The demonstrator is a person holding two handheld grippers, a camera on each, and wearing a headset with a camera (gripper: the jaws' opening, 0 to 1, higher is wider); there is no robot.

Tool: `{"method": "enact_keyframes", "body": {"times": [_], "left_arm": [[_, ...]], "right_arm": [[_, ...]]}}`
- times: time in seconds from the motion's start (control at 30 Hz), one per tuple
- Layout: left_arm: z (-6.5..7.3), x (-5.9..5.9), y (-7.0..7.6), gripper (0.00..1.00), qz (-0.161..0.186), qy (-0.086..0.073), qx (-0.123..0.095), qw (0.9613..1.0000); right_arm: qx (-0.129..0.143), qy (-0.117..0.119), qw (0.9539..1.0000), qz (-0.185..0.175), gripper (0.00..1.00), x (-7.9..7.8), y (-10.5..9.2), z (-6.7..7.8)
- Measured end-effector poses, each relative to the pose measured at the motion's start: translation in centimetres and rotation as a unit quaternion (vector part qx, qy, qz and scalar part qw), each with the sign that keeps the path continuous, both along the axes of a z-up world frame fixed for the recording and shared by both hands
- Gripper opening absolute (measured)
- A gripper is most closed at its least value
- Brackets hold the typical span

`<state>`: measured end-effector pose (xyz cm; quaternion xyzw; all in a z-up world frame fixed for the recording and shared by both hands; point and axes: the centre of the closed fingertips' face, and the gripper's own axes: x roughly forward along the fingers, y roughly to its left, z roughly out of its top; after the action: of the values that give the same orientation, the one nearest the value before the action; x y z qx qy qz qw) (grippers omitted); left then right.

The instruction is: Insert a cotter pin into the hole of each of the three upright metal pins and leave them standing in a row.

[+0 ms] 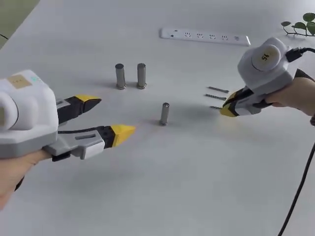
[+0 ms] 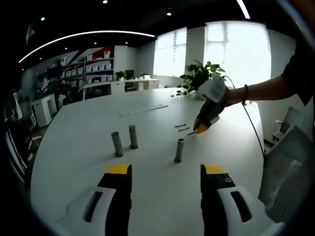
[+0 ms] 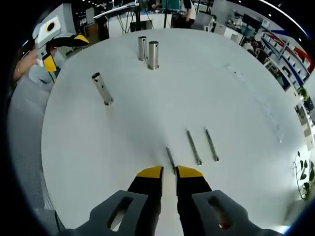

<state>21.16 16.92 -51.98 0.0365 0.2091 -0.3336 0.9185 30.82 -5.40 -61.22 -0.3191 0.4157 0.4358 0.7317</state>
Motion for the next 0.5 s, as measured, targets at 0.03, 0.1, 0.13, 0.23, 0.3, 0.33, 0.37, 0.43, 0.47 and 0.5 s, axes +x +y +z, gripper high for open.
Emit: {"method": "enact_keyframes", "body": {"times": [0.03, 0.1, 0.13, 0.23, 0.3, 0.33, 0.37, 0.43, 0.47, 0.5], "left_arm": [[-0.03, 0.01, 0.08, 0.54, 0.001, 0.001, 0.001, 1.0], [-0.06, 0.02, 0.23, 0.54, 0.001, 0.003, 0.001, 1.0], [-0.03, 0.03, 0.3, 0.54, 0.002, 0.003, 0.001, 1.0], [0.01, 0.03, 0.42, 0.53, 0.004, 0.004, -0.002, 1.0], [-0.01, 0.02, 0.46, 0.52, 0.005, 0.005, -0.003, 1.0], [-0.04, 0.0, 0.47, 0.52, 0.004, 0.005, -0.003, 1.0], [-0.06, -0.02, 0.47, 0.52, 0.004, 0.006, -0.003, 1.0], [-0.09, -0.07, 0.44, 0.52, 0.004, 0.007, -0.003, 1.0], [-0.1, -0.09, 0.41, 0.51, 0.004, 0.007, -0.003, 1.0], [-0.11, -0.11, 0.38, 0.51, 0.003, 0.008, -0.003, 1.0]], "right_arm": [[-0.003, 0.0, 1.0, 0.001, 0.05, 0.0, 0.01, 0.05], [-0.003, 0.002, 1.0, 0.001, 0.04, 0.02, 0.06, 0.08], [-0.004, 0.003, 1.0, 0.003, 0.04, -0.01, 0.05, 0.05], [-0.003, 0.008, 0.9999, 0.005, 0.03, 0.3, 0.02, 0.02], [-0.003, 0.014, 0.9999, 0.008, 0.02, 0.44, -0.04, 0.01], [-0.001, 0.02, 0.9998, 0.006, 0.02, 0.49, -0.08, 0.0], [0.001, 0.024, 0.9997, 0.006, 0.02, 0.43, 0.01, 0.04], [0.002, 0.031, 0.9995, 0.004, 0.01, 0.38, 0.04, 0.12], [0.0, 0.032, 0.9995, 0.005, 0.0, 0.4, 0.01, 0.11], [-0.004, 0.031, 0.9995, 0.007, 0.0, 0.47, 0.0, 0.13]]}}
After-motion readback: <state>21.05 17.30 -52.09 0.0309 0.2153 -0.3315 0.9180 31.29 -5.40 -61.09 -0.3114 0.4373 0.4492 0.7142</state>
